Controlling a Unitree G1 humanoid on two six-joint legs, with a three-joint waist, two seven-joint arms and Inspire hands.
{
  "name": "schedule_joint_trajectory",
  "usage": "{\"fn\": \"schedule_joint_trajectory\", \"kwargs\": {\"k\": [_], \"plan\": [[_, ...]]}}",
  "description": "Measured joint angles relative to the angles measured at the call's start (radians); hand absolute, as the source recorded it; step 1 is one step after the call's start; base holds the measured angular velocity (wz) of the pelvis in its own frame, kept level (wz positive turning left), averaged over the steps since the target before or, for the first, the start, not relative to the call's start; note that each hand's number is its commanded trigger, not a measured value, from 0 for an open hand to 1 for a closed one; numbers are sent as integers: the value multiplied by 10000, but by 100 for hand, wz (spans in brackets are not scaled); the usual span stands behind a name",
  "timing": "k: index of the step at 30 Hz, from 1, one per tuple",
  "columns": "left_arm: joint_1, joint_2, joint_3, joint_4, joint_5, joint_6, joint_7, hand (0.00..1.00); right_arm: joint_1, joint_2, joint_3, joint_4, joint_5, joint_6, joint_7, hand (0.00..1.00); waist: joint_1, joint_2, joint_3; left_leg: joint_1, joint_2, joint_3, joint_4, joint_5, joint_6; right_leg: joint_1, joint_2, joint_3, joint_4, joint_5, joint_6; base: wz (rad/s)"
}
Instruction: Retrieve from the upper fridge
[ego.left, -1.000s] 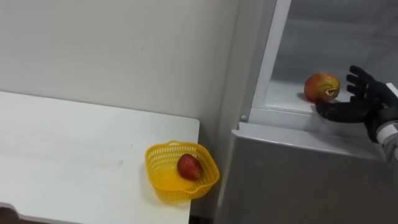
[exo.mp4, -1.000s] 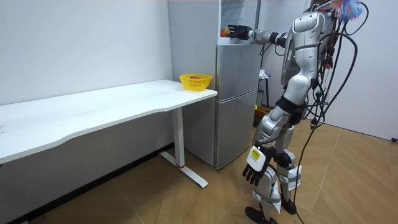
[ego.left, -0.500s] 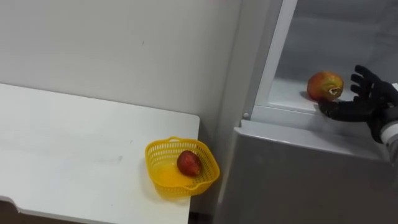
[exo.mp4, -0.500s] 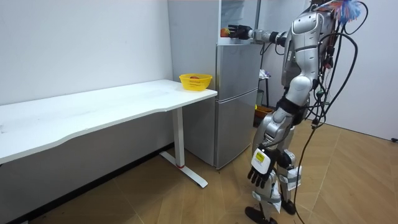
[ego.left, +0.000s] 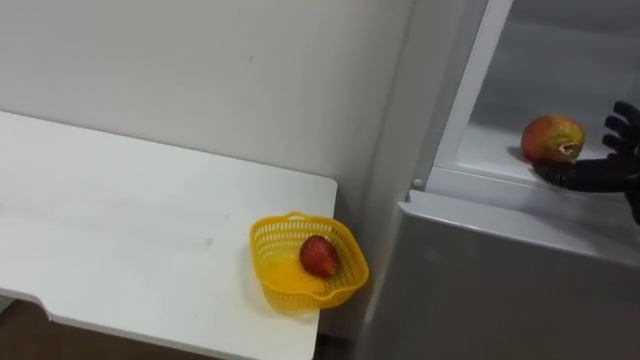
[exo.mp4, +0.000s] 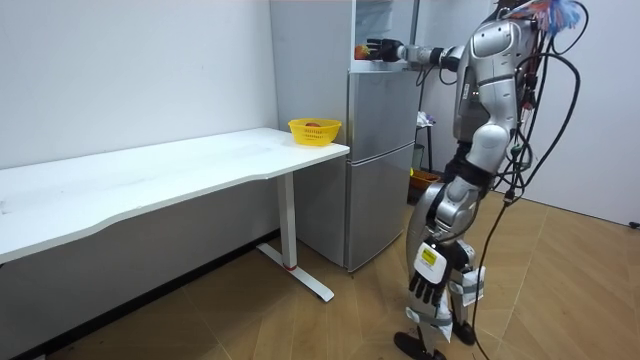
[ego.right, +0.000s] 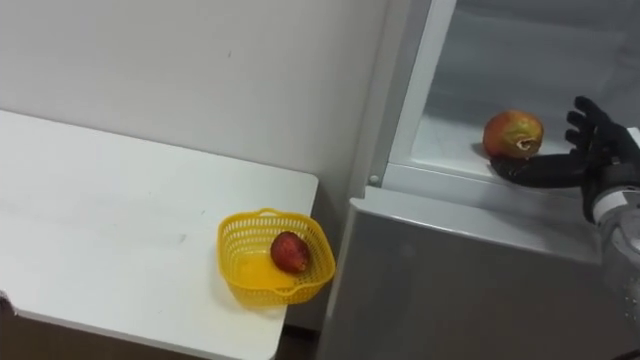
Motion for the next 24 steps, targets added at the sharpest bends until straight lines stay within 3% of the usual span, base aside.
{"fn": "schedule_joint_trajectory", "kwargs": {"k": [8,24], "plan": [[76,42,3,0,6,394,-261,0,-44,0,-15,321,747,2,-318,0,172,-85,12,2,16,-30,21,16,-26,15,28,-10,-12,1,-2,0],[166,59,-1,-17,13,442,-357,0,-385,-1,0,979,623,-32,-194,0,359,11,-15,-1,20,-59,46,51,-42,2,27,-12,5,10,-20,0]]}}
